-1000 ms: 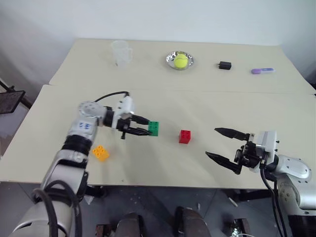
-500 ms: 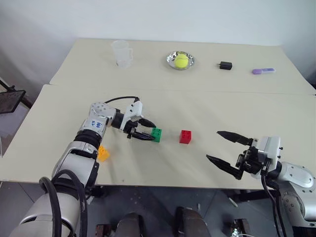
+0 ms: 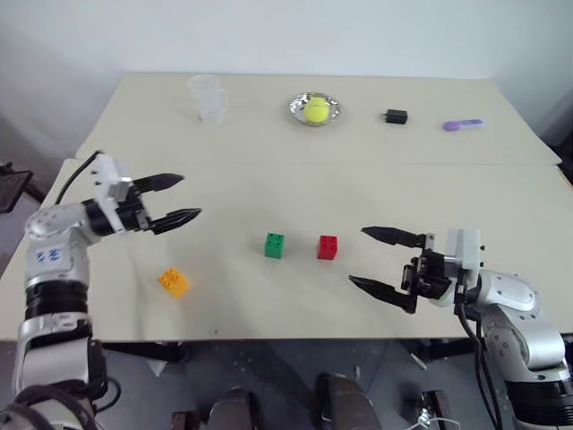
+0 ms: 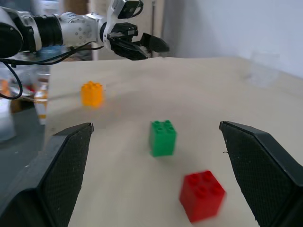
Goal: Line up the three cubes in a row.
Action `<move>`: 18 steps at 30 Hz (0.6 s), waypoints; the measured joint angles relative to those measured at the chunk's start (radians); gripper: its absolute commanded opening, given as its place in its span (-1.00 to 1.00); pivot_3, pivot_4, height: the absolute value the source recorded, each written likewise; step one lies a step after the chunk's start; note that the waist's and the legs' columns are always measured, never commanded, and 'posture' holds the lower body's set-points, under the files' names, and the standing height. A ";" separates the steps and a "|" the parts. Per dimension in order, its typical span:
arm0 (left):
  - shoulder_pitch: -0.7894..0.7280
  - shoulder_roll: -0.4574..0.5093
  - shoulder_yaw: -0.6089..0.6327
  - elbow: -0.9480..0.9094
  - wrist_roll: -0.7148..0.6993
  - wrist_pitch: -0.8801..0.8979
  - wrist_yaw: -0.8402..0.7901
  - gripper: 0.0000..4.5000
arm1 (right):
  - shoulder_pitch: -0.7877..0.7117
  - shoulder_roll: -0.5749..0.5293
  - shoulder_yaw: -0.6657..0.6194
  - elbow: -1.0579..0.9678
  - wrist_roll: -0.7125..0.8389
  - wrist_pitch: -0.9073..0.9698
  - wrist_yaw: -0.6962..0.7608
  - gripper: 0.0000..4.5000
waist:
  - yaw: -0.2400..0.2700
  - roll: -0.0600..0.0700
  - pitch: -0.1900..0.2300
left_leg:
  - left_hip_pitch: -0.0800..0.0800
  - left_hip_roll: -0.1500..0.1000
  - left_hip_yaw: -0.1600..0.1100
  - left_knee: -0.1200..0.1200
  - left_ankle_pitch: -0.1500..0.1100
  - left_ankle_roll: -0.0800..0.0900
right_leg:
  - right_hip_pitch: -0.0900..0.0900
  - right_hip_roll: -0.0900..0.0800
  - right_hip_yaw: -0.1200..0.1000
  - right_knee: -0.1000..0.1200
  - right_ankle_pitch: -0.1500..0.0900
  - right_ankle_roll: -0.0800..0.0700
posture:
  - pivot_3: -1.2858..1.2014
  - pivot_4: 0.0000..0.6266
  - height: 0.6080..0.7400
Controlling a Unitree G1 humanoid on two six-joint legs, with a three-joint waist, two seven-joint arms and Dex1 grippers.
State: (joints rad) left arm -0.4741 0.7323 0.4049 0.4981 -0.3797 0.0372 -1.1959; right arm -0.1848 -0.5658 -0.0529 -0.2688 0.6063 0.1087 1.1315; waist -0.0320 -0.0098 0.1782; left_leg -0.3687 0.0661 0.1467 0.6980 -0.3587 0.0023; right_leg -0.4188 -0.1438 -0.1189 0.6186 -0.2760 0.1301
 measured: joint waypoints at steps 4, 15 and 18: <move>0.313 0.014 0.152 -0.089 -0.034 0.022 0.073 0.98 | -0.057 0.013 0.087 0.012 -0.041 -0.016 0.049 1.00 | 0.011 -0.003 0.000 | -0.003 0.000 0.002 0.002 0.000 0.000 | -0.002 -0.001 -0.002 0.001 0.000 0.000 | 0.03 -0.52 1.00; 0.696 0.006 0.234 -0.486 -0.142 0.151 0.087 0.98 | -0.172 0.008 0.193 0.068 -0.114 -0.030 0.147 1.00 | 0.032 -0.004 -0.001 | -0.002 -0.001 0.003 0.002 -0.001 0.000 | -0.003 -0.003 -0.003 0.002 -0.001 -0.002 | 0.03 -0.52 1.00; 0.657 -0.012 0.144 -0.521 -0.125 0.142 0.101 0.98 | -0.157 -0.001 0.187 0.086 -0.112 -0.030 0.162 1.00 | 0.029 -0.004 -0.001 | -0.002 -0.001 0.004 0.001 -0.001 0.000 | -0.003 -0.003 -0.003 0.002 -0.001 -0.003 | 0.03 -0.52 1.00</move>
State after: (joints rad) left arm 0.1829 0.7205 0.5489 -0.0234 -0.5052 0.1789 -1.0946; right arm -0.3414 -0.5669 0.1342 -0.1827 0.4946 0.0786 1.2935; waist -0.0032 -0.0135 0.1776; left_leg -0.3706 0.0651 0.1507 0.6992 -0.3598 0.0019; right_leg -0.4220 -0.1467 -0.1215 0.6205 -0.2772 0.1275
